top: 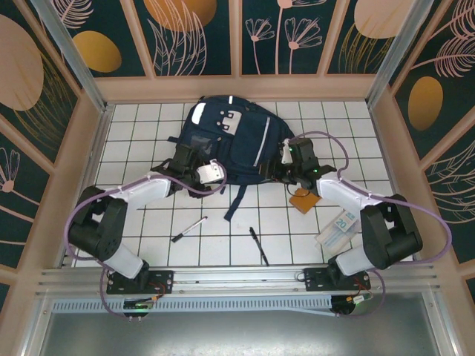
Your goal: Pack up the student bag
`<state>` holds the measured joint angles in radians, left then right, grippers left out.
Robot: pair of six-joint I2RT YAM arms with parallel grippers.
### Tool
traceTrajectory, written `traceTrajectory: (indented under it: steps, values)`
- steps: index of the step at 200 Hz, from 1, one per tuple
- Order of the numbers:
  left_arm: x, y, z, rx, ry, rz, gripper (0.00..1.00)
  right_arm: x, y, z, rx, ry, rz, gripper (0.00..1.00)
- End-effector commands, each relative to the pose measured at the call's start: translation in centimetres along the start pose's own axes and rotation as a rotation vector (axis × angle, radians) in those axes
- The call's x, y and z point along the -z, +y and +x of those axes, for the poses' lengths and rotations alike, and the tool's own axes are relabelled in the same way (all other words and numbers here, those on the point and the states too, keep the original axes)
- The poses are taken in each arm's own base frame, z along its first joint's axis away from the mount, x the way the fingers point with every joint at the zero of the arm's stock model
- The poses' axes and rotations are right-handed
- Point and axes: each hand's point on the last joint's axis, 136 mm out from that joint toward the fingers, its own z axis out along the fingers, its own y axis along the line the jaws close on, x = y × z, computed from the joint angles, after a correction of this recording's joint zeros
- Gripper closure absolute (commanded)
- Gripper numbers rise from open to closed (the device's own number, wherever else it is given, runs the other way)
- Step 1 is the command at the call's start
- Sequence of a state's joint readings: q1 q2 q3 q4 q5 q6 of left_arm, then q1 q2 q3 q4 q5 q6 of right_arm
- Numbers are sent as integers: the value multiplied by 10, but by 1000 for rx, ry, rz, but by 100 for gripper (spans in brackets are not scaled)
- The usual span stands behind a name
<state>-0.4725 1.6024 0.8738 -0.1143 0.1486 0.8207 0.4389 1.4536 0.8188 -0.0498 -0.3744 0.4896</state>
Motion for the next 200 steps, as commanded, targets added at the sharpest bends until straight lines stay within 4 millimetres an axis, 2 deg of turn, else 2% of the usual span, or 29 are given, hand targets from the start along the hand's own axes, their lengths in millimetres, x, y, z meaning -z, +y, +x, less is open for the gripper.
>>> traceTrajectory:
  steps: [1,20,52,68,87,99,117,128,132,148,176,200]
  values:
    - [-6,29,-16,-130,-14,-114,29,1,6,4,-21,6,-32,55]
    - [-19,30,-6,-149,42,-133,32,-5,18,13,-40,44,-97,55]
    - [-26,23,1,-148,57,-125,51,-19,45,27,-63,82,-206,56]
    - [-27,20,4,-146,48,-131,69,-30,52,31,-60,92,-203,57]
    - [-24,15,0,-143,41,-87,100,-43,59,40,-58,116,-186,57]
    - [-21,12,-6,-139,28,-50,100,-52,59,45,-62,128,-161,56]
    - [-8,9,-26,-98,-39,5,100,-63,60,50,-61,131,-146,56]
    - [-2,0,-31,-73,-67,52,100,-69,64,52,-46,127,-148,55]
    - [3,8,-43,-64,-95,43,100,-71,66,51,-35,124,-151,55]
    - [11,7,-54,-21,-134,71,100,-79,69,51,-13,106,-143,53]
    - [15,5,-60,10,-156,95,100,-92,74,48,-4,75,-130,53]
    - [14,4,-59,20,-140,108,100,-98,70,41,-13,29,-98,53]
